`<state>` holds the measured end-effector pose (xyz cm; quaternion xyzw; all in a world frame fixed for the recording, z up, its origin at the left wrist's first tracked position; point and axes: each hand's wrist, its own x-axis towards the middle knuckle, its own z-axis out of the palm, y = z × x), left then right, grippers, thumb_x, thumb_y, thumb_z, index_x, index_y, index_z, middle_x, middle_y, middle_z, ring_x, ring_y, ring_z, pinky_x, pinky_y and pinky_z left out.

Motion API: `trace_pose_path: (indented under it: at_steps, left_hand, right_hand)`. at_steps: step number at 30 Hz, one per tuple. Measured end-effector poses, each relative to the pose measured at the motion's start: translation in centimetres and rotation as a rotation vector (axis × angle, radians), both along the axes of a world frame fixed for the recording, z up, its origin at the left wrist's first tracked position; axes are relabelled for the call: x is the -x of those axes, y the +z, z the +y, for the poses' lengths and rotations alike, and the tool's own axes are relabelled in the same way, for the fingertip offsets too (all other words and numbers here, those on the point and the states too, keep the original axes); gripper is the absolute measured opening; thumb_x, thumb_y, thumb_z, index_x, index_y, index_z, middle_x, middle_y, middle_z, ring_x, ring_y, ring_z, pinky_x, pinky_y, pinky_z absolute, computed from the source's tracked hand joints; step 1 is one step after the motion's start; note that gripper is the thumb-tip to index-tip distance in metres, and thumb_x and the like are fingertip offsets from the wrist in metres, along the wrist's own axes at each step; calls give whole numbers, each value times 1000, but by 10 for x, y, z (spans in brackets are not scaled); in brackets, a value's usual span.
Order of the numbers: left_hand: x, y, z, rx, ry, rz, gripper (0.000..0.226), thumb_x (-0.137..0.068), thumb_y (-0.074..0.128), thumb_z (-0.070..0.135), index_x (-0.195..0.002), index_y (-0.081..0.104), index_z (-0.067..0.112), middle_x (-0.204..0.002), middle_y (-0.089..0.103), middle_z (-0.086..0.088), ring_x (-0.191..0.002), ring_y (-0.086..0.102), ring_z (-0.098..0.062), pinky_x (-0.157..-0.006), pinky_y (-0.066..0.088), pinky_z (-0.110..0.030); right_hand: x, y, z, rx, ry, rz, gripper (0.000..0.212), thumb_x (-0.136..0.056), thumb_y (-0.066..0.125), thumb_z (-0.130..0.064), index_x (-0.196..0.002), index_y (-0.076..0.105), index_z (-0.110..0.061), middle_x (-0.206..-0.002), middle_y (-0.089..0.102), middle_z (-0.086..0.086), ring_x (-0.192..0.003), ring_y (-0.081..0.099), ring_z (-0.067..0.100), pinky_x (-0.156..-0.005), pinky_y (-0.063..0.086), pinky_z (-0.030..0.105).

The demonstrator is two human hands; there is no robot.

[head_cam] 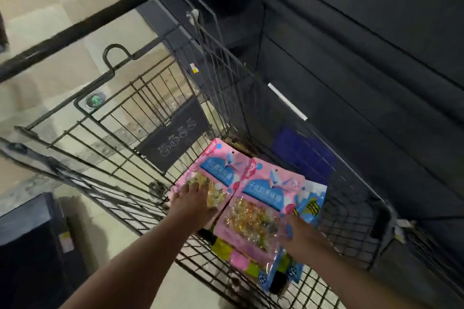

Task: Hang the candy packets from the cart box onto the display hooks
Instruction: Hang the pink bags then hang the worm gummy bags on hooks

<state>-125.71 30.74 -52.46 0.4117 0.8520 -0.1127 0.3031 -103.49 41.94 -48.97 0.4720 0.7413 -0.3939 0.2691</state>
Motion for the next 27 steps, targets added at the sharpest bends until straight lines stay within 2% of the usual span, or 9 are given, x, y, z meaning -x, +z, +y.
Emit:
trace_pose_path:
  at_steps: [4, 6, 8, 13, 15, 17, 19, 22, 27]
  left_hand:
    - [21, -35, 14, 7, 42, -57, 82, -88, 55, 53, -152, 16, 20, -158, 23, -6, -145, 22, -30, -114, 27, -49]
    - [31, -52, 19, 9, 70, -75, 81, -88, 56, 51, -152, 17, 19, -157, 25, -7, -144, 24, -31, -113, 29, -48]
    - [40, -67, 25, 29, 81, -78, 83, -89, 55, 52, -152, 14, 17, -158, 21, -10, -145, 21, -32, -115, 28, -47]
    - [62, -103, 35, 47, 170, -77, 88, -88, 55, 52, -153, 10, 13, -159, 13, -15, -145, 19, -36, -115, 27, -48]
    - [69, -112, 38, 55, 205, -84, 91, -87, 55, 54, -154, 7, 14, -160, 9, -17, -147, 13, -37, -117, 23, -49]
    - [76, -119, 42, 70, 264, -116, 95, -86, 56, 58, -155, 5, 17, -161, 6, -19, -148, 8, -38, -118, 19, -50]
    - [83, -126, 45, 60, 342, -160, 96, -83, 61, 58, -154, 11, 17, -156, 21, -20, -143, 21, -40, -115, 26, -50]
    - [90, -125, 47, -52, 511, -266, 84, -80, 69, 46, -147, 31, 12, -142, 47, -19, -130, 45, -38, -106, 40, -45]
    - [91, -98, 49, -135, 621, -304, 81, -80, 74, 38, -144, 37, 6, -131, 57, -20, -119, 56, -35, -94, 46, -40]
  right_hand:
    - [7, -34, -1, 58, -329, -1, 45, -90, 61, -34, -128, 47, -14, -95, 55, 0, -77, 54, 12, -62, 42, 22]
    - [8, -51, -1, 96, -485, -10, 46, -84, 71, -28, -121, 50, -11, -99, 54, 3, -84, 56, 19, -67, 47, 26]
    - [11, -66, 0, 90, -598, -31, 37, -87, 68, -18, -118, 52, -7, -100, 56, 7, -88, 57, 24, -69, 48, 28]
    - [14, -93, 0, 74, -769, -14, 35, -82, 73, -21, -111, 60, -5, -102, 67, 14, -94, 64, 33, -84, 55, 46]
    - [12, -99, 0, 77, -799, 15, 24, -85, 69, -16, -105, 62, -5, -91, 69, 15, -82, 66, 32, -77, 55, 45]
    - [8, -100, 0, 89, -801, 59, 7, -90, 61, -12, -95, 64, -8, -71, 69, 9, -61, 64, 21, -63, 54, 38]
    - [1, -100, -1, 105, -801, 80, 13, -91, 59, -12, -79, 64, -12, -56, 65, 1, -49, 61, 13, -55, 51, 32]
    - [-6, -99, -3, 89, -845, 75, 7, -88, 60, -12, -81, 62, -13, -65, 68, 4, -64, 66, 25, -68, 56, 46]
    - [-4, -93, -2, 70, -978, 98, 11, -96, 50, -23, -96, 57, -15, -92, 66, 11, -83, 64, 30, -75, 52, 40]
